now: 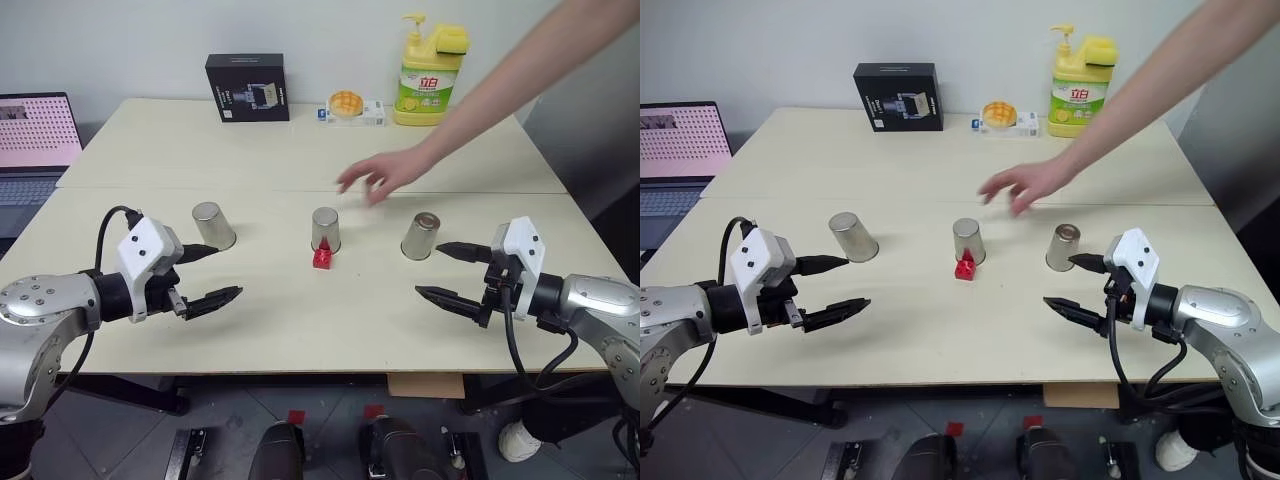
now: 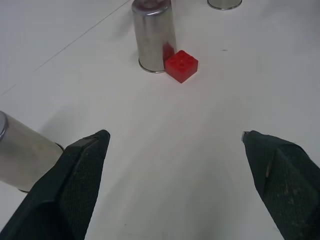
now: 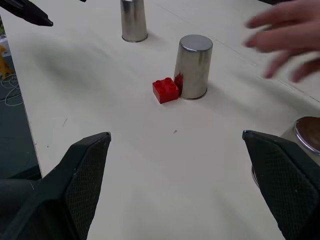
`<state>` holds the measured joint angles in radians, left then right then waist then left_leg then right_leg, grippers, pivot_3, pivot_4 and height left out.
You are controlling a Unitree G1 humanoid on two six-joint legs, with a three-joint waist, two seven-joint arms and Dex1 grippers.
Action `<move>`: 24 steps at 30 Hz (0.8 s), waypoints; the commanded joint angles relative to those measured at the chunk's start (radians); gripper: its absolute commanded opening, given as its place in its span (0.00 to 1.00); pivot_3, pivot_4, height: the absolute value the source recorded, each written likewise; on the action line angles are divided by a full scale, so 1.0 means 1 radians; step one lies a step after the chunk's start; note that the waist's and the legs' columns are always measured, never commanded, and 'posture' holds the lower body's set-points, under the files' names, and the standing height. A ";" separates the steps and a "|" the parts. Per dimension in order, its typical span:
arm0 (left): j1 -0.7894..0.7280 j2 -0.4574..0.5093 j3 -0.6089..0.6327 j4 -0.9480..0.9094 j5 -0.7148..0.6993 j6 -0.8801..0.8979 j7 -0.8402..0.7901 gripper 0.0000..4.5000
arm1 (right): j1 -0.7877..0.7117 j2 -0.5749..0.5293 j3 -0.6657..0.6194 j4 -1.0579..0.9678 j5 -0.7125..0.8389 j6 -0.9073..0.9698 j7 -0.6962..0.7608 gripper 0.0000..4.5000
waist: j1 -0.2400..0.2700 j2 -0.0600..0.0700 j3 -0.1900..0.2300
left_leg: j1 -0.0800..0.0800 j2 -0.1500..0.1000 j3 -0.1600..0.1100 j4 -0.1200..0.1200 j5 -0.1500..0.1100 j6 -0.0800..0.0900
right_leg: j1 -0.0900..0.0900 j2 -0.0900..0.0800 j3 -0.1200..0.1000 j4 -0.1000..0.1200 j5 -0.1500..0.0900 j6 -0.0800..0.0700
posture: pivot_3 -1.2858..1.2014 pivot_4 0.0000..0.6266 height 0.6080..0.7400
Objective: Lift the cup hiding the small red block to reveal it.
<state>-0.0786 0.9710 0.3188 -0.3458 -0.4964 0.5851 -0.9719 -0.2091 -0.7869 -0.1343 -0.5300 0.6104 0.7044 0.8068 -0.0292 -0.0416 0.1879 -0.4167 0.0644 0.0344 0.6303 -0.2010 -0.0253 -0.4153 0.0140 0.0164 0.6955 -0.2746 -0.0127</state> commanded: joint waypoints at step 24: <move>-0.019 0.014 0.005 -0.004 0.006 -0.019 -0.011 1.00 | -0.005 -0.020 -0.016 -0.037 0.006 -0.007 0.001 1.00 | 0.000 0.000 0.000 | 0.000 0.000 0.000 0.000 0.000 0.000 | 0.000 0.000 0.000 0.000 0.000 0.000 | 0.52 0.24 1.00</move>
<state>-0.0847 0.9710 0.3163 -0.3423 -0.4895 0.5802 -0.9748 -0.2093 -0.7889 -0.1343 -0.5385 0.6104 0.7050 0.8059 -0.0293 -0.0416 0.1879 -0.4167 0.0643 0.0344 0.6303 -0.2010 -0.0253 -0.4153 0.0140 0.0164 0.6955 -0.2746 -0.0127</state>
